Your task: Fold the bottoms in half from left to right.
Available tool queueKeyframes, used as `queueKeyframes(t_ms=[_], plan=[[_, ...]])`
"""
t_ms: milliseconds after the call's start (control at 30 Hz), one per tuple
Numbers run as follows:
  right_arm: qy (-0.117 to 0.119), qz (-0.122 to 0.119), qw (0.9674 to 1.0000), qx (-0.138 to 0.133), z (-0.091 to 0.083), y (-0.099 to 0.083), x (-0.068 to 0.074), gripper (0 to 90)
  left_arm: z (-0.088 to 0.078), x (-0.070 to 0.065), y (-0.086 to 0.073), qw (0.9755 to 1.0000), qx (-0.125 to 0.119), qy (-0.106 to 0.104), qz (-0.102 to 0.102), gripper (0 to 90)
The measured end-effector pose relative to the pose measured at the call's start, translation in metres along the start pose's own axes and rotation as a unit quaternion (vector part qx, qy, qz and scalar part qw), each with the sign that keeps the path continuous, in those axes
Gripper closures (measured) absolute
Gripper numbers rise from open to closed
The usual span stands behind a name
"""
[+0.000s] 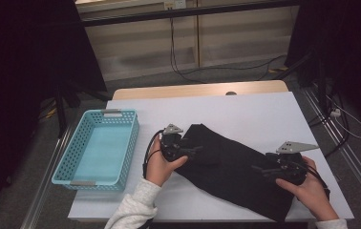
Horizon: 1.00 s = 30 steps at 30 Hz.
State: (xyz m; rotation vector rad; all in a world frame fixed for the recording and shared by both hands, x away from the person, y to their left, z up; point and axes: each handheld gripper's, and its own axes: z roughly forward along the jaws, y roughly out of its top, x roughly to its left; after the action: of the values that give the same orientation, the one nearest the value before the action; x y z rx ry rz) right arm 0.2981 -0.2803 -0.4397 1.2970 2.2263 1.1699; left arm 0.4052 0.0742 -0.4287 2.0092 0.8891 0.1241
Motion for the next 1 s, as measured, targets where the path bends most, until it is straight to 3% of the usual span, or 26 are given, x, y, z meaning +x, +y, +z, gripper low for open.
queueKeyframes(t_ms=[567,767,1000], plan=[[0.018,-0.032,0.9993,0.003,0.038,0.027,0.027,27.3,-0.033,0.025,-0.017,0.9983,0.0,0.054,-0.023,19.7],[0.032,-0.046,0.9984,0.01,0.054,0.035,0.037,28.5,-0.038,0.03,-0.024,0.9981,0.011,0.05,-0.032,18.8],[0.044,-0.056,0.9974,0.011,0.065,0.042,0.046,29.3,-0.043,0.032,-0.029,0.9981,0.022,0.051,-0.027,16.6]])
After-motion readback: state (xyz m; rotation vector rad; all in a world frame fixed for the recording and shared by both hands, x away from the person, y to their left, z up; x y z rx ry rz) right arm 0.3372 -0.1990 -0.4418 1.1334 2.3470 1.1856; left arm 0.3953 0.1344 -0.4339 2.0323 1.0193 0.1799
